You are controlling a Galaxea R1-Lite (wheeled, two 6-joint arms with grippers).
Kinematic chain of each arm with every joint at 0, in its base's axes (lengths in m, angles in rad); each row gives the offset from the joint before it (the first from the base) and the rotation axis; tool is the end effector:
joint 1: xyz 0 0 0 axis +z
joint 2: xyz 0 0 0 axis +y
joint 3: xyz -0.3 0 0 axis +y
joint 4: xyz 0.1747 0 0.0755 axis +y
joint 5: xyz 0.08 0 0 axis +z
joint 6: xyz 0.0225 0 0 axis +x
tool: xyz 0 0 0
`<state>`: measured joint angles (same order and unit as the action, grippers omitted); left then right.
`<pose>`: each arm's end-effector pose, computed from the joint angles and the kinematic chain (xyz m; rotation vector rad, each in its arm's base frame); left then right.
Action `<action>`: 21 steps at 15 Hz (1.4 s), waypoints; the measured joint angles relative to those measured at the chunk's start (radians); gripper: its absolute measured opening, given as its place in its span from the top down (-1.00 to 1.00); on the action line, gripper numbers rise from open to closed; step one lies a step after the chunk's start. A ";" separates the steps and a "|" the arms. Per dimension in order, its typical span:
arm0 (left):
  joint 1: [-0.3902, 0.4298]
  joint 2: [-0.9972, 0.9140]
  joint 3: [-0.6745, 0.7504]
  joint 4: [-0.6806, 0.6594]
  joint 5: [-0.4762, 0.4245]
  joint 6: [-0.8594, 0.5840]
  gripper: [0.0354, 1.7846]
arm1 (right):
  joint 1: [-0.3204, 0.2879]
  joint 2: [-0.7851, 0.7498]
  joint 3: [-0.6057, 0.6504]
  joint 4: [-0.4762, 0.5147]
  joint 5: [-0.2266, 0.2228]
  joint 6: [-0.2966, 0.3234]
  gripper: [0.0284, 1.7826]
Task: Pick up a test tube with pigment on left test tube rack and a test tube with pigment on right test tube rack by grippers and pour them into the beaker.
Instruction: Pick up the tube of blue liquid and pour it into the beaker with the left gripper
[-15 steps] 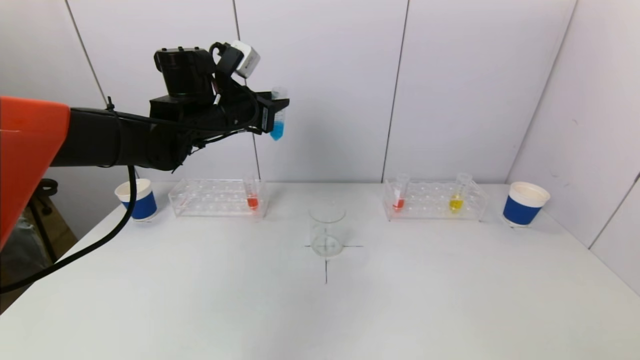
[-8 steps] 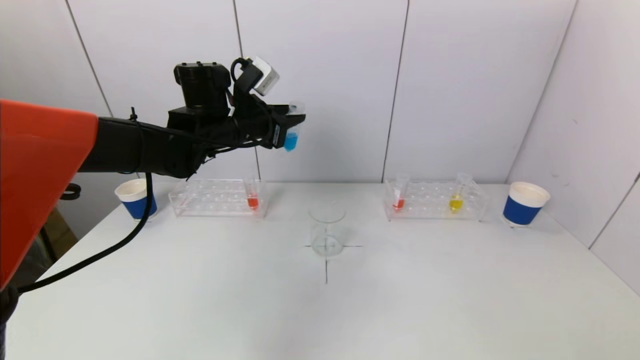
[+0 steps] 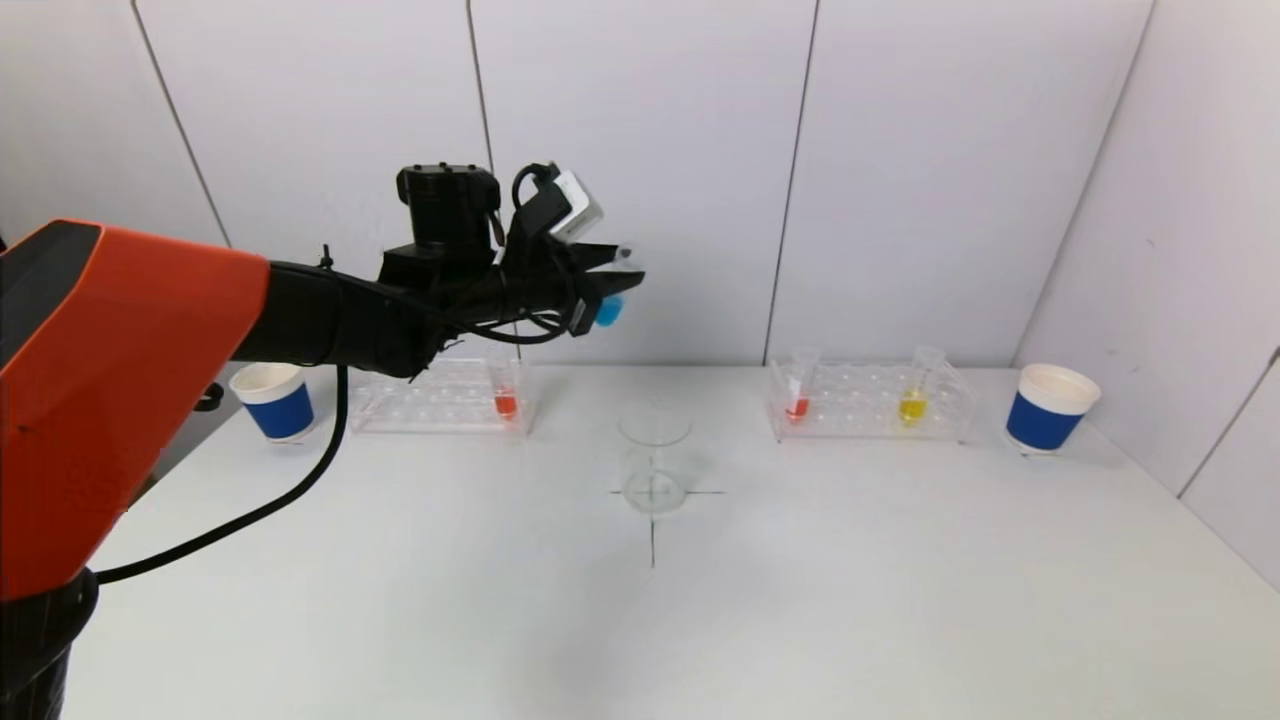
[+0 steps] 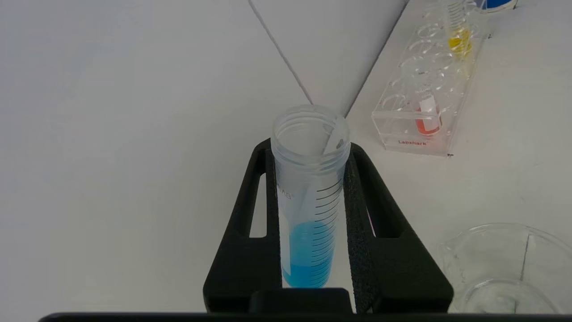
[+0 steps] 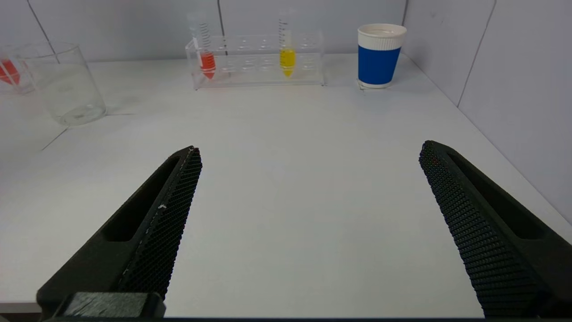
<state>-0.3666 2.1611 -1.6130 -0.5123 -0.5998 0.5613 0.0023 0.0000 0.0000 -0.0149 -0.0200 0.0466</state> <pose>0.4192 -0.1746 0.2191 0.5121 -0.2349 -0.9502 -0.0228 -0.0005 0.0770 0.0468 -0.0153 -0.0173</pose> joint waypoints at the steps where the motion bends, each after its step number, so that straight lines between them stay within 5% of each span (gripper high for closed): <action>1: 0.000 0.005 0.003 0.000 -0.019 0.028 0.55 | 0.000 0.000 0.000 0.000 0.000 0.000 -0.99; 7: 0.000 0.018 0.026 0.000 -0.103 0.167 0.55 | 0.000 0.000 0.000 0.000 0.000 0.000 -0.99; 21: -0.002 0.012 0.110 -0.038 -0.127 0.550 0.55 | 0.000 0.000 0.000 0.000 0.000 0.000 -0.99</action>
<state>-0.3685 2.1734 -1.5032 -0.5506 -0.7264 1.1117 0.0028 0.0000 0.0000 -0.0149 -0.0200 0.0462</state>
